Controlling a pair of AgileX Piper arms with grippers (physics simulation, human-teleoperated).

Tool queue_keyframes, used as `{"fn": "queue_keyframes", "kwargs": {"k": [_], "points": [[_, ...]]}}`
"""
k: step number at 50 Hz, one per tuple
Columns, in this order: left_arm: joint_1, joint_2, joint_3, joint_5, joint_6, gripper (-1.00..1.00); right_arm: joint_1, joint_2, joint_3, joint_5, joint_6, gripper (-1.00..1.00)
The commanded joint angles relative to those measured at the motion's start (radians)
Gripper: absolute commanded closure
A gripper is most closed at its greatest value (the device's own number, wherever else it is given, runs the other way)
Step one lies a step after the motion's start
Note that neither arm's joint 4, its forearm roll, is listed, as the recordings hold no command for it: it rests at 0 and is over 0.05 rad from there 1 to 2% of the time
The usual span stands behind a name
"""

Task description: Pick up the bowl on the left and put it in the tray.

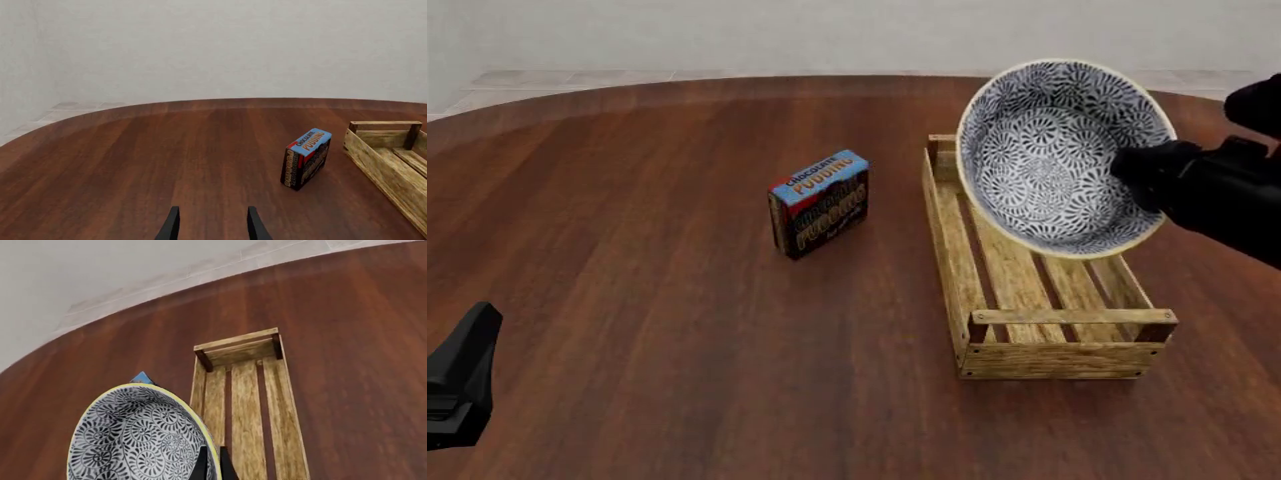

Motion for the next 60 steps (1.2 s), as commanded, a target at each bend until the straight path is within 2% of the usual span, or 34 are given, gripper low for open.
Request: {"fn": "queue_keyframes", "kwargs": {"k": [1,8,10,35,51,60], "points": [[0.0,0.0,0.0,0.0,0.0,-1.0,-0.039,0.05,-0.001,-0.022,0.016,1.0],[0.0,0.0,0.0,0.0,0.0,-1.0,-0.023,0.106,0.001,-0.046,0.043,1.0],[0.0,0.0,0.0,0.0,0.0,-1.0,0.002,0.135,0.003,-0.058,0.069,1.0],[0.0,0.0,0.0,0.0,0.0,-1.0,-0.071,0.251,0.011,-0.115,0.09,1.0],[0.0,0.0,0.0,0.0,0.0,-1.0,-0.088,0.322,0.02,-0.166,0.108,1.0],[0.0,0.0,0.0,0.0,0.0,-1.0,-0.1,0.371,0.02,-0.196,0.1,1.0]]}}
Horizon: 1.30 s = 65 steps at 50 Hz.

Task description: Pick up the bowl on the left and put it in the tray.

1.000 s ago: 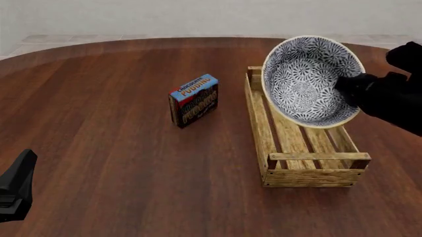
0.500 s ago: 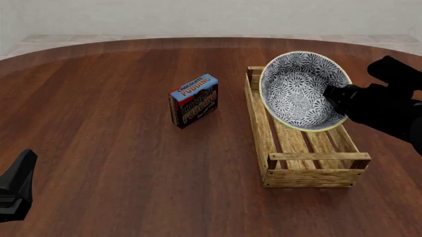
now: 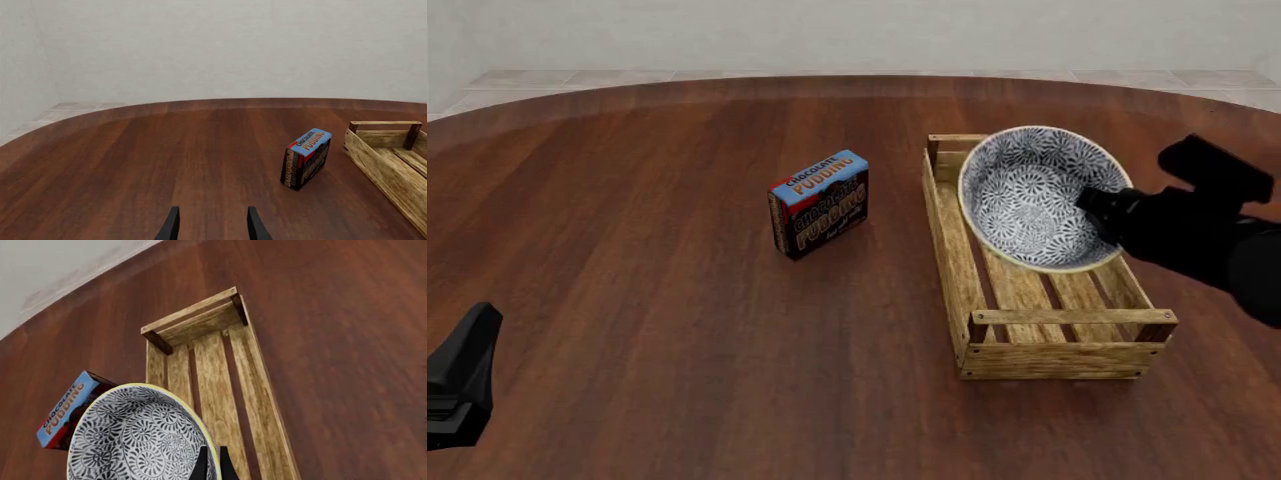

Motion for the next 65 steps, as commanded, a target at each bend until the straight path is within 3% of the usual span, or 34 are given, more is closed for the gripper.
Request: {"fn": "queue_keyframes", "kwargs": {"k": [1,65], "points": [[0.0,0.0,0.0,0.0,0.0,-1.0,-0.013,0.048,-0.003,-0.034,0.005,1.0],[0.0,0.0,0.0,0.0,0.0,-1.0,-0.056,0.276,-0.058,-0.131,-0.016,1.0]]}}
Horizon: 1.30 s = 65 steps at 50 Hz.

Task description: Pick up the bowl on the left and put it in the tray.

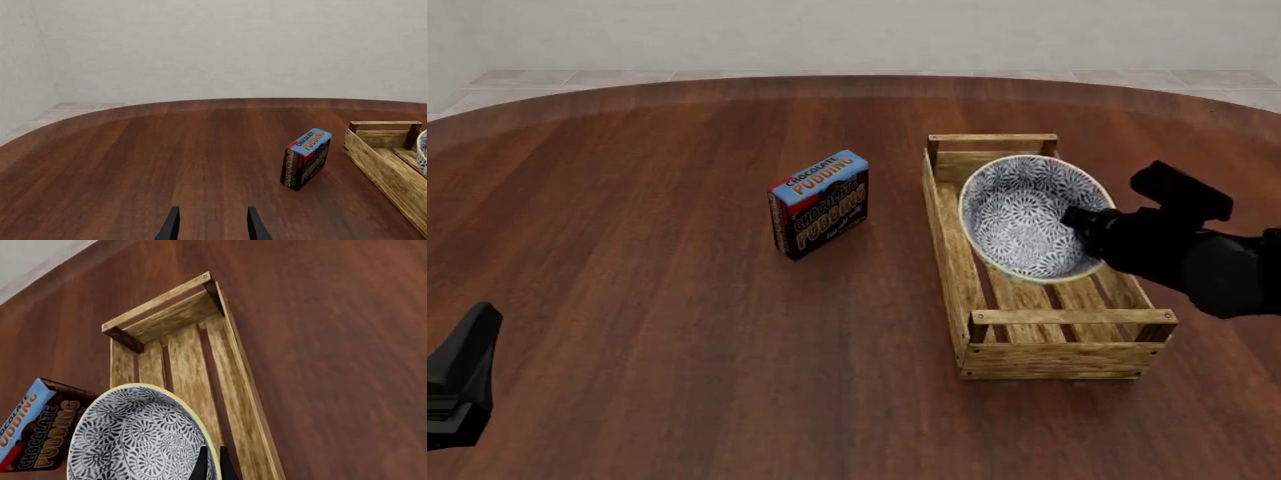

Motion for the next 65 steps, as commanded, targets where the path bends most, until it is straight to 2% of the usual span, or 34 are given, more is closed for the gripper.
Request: {"fn": "queue_keyframes", "kwargs": {"k": [1,11,52,53,54,56,65], "points": [[0.0,0.0,0.0,0.0,0.0,-1.0,-0.013,0.059,-0.028,-0.017,0.0,1.0],[0.0,0.0,0.0,0.0,0.0,-1.0,0.002,0.114,-0.04,-0.037,0.006,1.0],[0.0,0.0,0.0,0.0,0.0,-1.0,-0.007,0.176,-0.053,-0.068,-0.002,1.0],[0.0,0.0,0.0,0.0,0.0,-1.0,-0.006,0.177,-0.055,-0.065,-0.006,-1.0],[0.0,0.0,0.0,0.0,0.0,-1.0,0.026,0.154,-0.041,-0.092,0.011,-1.0],[0.001,0.0,0.0,0.0,0.0,-1.0,0.006,0.157,-0.047,-0.073,-0.003,-1.0],[0.0,0.0,0.0,0.0,0.0,-1.0,0.008,0.149,-0.042,-0.075,-0.001,-1.0]]}}
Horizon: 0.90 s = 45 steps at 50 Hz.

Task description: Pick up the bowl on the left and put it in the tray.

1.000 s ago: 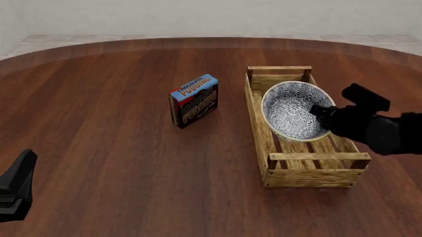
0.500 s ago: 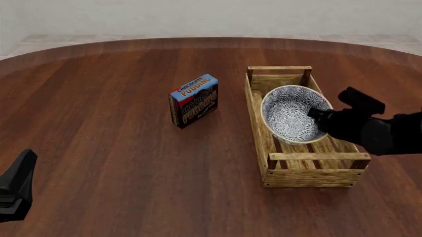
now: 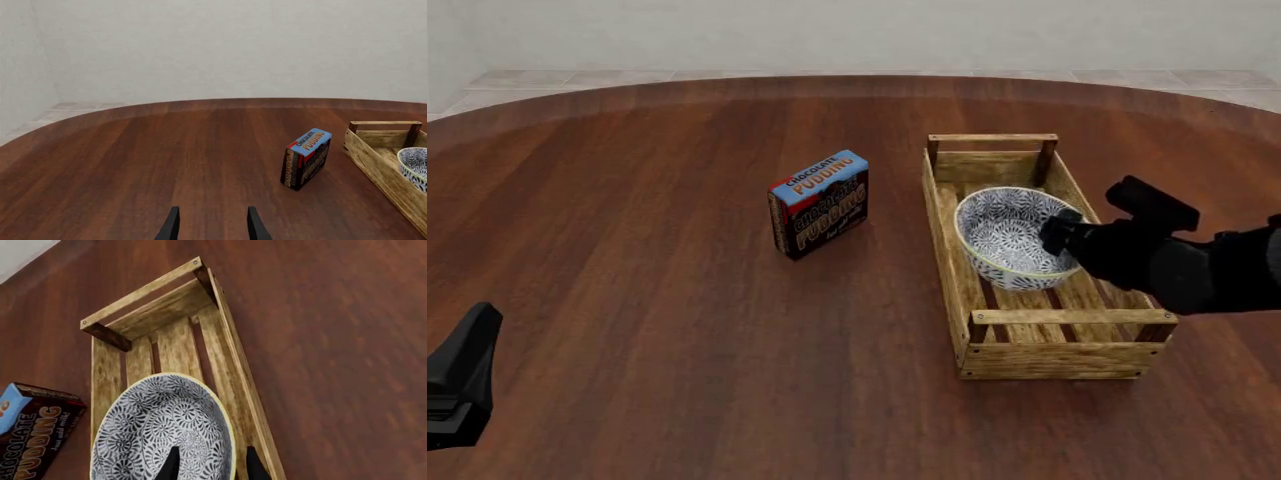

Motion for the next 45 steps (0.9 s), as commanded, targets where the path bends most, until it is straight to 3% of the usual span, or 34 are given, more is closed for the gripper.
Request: {"fn": "queue_keyframes", "kwargs": {"k": [1,17,32,45], "points": [[0.0,0.0,0.0,0.0,0.0,-1.0,-0.002,-0.01,0.005,-0.004,-0.012,-1.0],[0.0,0.0,0.0,0.0,0.0,-1.0,0.007,-0.102,0.046,0.008,-0.017,-1.0],[0.0,0.0,0.0,0.0,0.0,-1.0,0.05,-0.495,0.144,0.15,-0.023,-1.0],[0.0,0.0,0.0,0.0,0.0,-1.0,0.116,-0.867,0.152,0.369,-0.04,-1.0]]}}
